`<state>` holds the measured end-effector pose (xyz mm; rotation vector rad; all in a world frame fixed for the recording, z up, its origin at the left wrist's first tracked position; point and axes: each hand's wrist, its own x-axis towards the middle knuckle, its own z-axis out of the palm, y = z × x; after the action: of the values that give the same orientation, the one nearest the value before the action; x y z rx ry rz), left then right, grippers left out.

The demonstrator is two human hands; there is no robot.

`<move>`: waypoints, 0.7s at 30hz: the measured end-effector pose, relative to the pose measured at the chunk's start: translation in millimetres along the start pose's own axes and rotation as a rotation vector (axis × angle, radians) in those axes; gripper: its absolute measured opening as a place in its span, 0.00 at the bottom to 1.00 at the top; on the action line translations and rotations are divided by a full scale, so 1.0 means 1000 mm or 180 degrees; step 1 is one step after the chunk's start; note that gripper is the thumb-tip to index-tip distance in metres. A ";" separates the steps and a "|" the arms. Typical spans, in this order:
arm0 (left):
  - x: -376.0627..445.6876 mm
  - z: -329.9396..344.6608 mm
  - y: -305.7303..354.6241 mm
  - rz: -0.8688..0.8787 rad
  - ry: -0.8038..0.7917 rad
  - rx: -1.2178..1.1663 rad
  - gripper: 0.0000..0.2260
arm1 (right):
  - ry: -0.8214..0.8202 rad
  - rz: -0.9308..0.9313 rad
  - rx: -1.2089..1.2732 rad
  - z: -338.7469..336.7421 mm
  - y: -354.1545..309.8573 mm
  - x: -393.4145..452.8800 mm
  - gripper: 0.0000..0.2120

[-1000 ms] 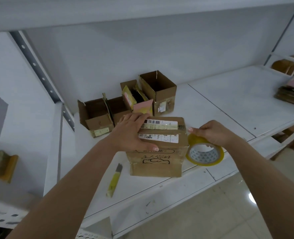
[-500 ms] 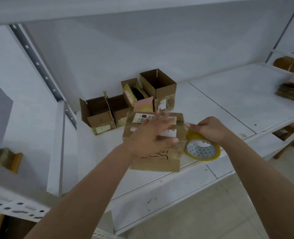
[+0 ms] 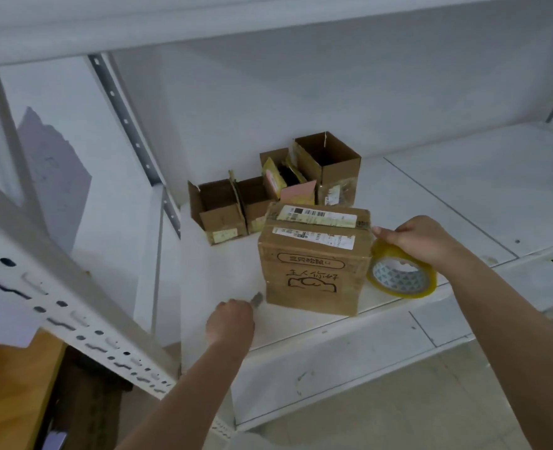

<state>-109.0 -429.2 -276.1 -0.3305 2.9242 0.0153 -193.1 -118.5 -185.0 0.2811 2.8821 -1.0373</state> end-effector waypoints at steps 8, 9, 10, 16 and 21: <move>0.011 -0.065 -0.021 0.0014 0.1545 -0.2606 0.08 | -0.0031 0.0036 0.0119 0.001 0.004 -0.007 0.30; 0.009 -0.083 -0.009 0.0251 0.1690 -0.2887 0.09 | -0.0054 0.0005 0.0120 0.002 0.001 -0.007 0.31; 0.007 -0.100 0.006 0.0571 0.1725 -0.3068 0.10 | -0.0104 -0.0019 0.0119 0.002 -0.002 -0.008 0.31; 0.006 -0.156 0.104 0.2114 0.0750 -0.3024 0.06 | -0.0652 0.0122 0.0468 -0.004 0.003 -0.016 0.25; 0.027 -0.145 0.145 0.2067 -0.0817 -0.3048 0.06 | -0.0957 0.0047 0.0973 -0.016 0.016 -0.022 0.11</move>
<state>-195.2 -298.4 -141.4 0.4760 2.4138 1.4203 -168.5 -99.3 -180.4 0.1450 2.4518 -1.3846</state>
